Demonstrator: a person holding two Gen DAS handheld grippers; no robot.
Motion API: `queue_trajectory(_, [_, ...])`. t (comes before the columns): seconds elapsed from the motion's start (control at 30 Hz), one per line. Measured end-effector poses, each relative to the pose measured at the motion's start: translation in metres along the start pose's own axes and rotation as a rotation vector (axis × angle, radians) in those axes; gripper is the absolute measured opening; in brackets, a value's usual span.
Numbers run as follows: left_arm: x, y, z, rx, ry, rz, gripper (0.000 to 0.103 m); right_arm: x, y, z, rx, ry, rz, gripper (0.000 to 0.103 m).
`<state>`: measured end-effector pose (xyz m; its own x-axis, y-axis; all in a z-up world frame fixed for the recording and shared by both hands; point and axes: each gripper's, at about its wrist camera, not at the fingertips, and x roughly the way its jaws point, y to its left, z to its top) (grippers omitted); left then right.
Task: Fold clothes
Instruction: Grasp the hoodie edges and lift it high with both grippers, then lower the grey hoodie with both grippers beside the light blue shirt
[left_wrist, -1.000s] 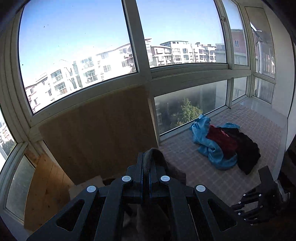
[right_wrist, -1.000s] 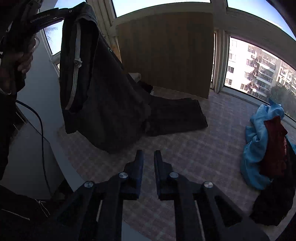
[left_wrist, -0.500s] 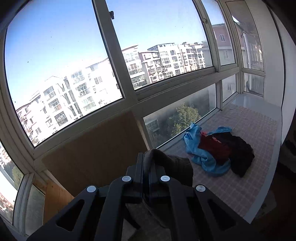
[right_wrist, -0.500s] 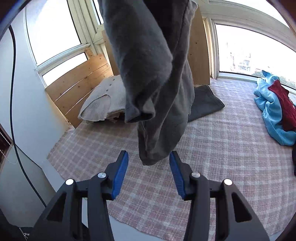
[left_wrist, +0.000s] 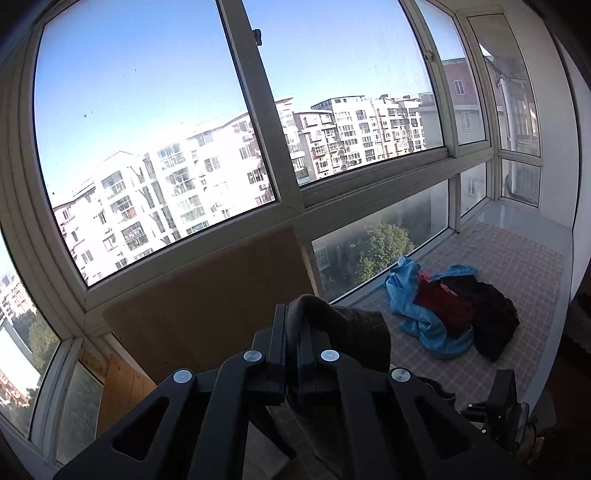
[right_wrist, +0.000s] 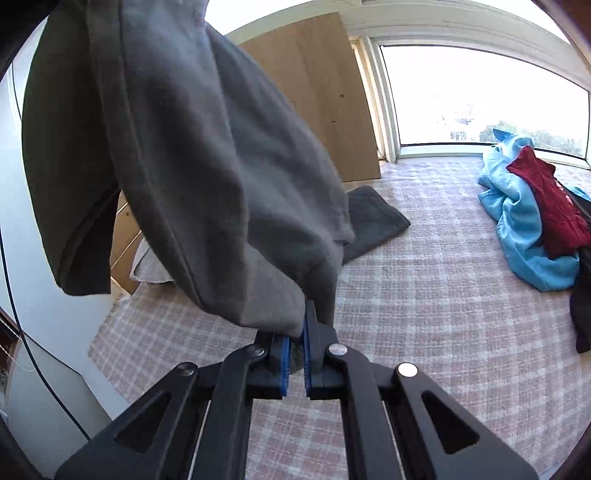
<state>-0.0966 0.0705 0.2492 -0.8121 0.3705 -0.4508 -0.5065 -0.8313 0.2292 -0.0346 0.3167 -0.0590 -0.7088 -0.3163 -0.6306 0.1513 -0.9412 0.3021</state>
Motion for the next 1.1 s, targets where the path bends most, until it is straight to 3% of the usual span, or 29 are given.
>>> queue_trajectory(0.17, [-0.016,0.029,-0.003,-0.031,-0.025,0.012,0.002,-0.094,-0.048,0.084,-0.041,-0.182,-0.166,0.005])
queue_trajectory(0.33, [-0.060,0.037,0.008,-0.020,-0.117,-0.005,0.002,-0.196,-0.035,0.156,-0.206,-0.344,-0.347,0.005])
queue_trajectory(0.57, [-0.140,0.040,0.042,0.019,-0.261,-0.015,0.002,-0.322,0.012,0.190,-0.335,-0.553,-0.454,0.005])
queue_trajectory(0.73, [-0.176,0.046,0.059,0.050,-0.311,0.013,0.002,-0.379,0.047,0.205,-0.414,-0.678,-0.520,0.005])
queue_trajectory(0.9, [-0.151,0.053,0.057,0.051,-0.264,0.018,0.002,-0.384,0.050,0.215,-0.429,-0.695,-0.528,0.005])
queue_trajectory(1.0, [-0.089,0.055,0.040,0.051,-0.169,0.011,0.002,-0.342,0.032,0.223,-0.409,-0.616,-0.510,0.005])
queue_trajectory(1.1, [-0.004,0.061,0.015,0.024,-0.045,0.000,0.002,-0.270,-0.001,0.230,-0.373,-0.483,-0.479,0.005])
